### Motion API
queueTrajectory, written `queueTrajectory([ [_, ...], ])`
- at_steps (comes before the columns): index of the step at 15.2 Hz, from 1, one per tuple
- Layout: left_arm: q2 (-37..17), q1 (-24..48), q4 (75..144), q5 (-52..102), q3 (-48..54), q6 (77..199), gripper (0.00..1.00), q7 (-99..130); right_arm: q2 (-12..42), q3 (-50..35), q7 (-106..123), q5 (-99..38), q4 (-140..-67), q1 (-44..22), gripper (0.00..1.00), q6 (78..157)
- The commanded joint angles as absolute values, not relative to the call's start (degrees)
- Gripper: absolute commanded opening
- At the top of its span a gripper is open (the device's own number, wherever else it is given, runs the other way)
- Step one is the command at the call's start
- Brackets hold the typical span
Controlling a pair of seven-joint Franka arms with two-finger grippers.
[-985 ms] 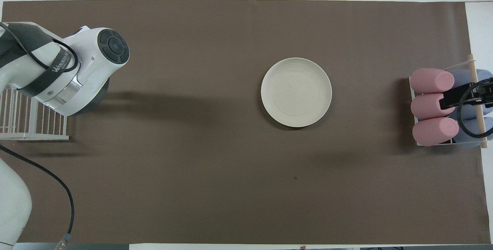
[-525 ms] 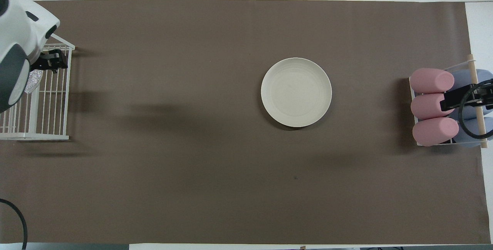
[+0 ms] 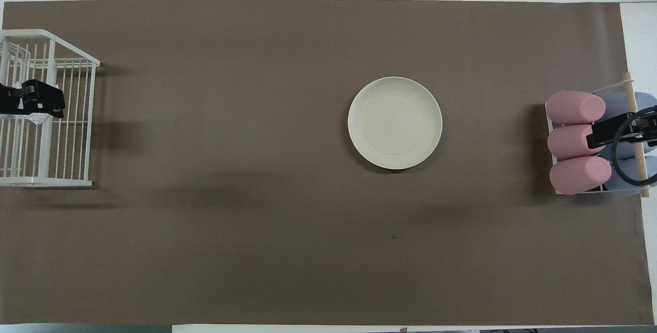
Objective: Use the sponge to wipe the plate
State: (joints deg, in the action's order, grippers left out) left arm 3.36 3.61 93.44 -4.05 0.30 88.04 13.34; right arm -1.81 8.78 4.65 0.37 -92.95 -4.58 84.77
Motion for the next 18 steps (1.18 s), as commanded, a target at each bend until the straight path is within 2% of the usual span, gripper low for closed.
queueTrajectory([
  [1,6.42,3.52,97.38,-1.76,0.61,87.98,1.0,12.39,-3.16,8.09,3.87,-0.53,-94.22,-3.78,1.0,84.29],
  [4,3.7,0.97,93.71,3.41,1.32,90.08,1.0,12.39,-3.16,8.09,3.87,-0.53,-94.22,-3.78,1.0,84.29],
  [8,1.15,1.32,89.4,1.94,1.84,87.1,1.0,12.39,-3.16,8.09,3.87,-0.53,-94.22,-3.78,1.0,84.29],
  [18,1.41,0.97,90.09,-0.53,3.78,87.28,1.0,9.14,-3.16,8.09,3.87,-0.53,-94.22,-3.69,1.0,84.29],
])
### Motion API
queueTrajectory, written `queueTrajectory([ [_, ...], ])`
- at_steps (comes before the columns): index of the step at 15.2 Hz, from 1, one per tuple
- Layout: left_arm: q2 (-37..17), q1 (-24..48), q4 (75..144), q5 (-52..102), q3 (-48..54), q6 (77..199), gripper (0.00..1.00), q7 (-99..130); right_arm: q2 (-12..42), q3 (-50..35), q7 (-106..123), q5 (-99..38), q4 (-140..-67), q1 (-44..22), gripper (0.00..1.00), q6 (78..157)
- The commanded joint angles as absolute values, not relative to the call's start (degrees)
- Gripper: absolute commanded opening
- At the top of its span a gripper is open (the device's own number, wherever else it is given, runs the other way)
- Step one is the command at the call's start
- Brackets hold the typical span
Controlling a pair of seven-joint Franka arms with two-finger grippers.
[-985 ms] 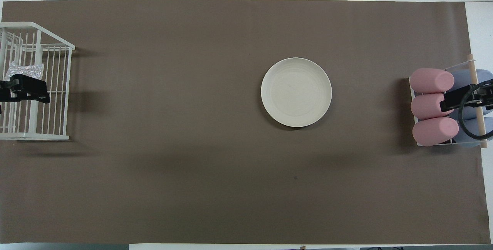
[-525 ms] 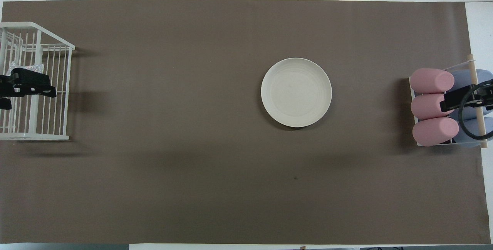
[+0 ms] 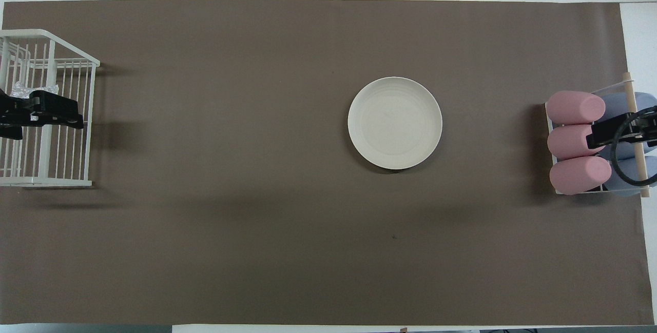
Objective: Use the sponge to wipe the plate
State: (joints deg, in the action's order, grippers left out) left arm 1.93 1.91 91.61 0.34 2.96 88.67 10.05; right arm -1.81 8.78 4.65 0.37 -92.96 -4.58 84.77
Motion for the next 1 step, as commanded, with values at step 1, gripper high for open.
queueTrajectory([
  [1,1.49,0.97,90.09,-0.44,3.78,87.36,1.0,9.14,-3.16,8.09,3.87,-0.53,-94.22,-3.78,1.0,84.29],
])
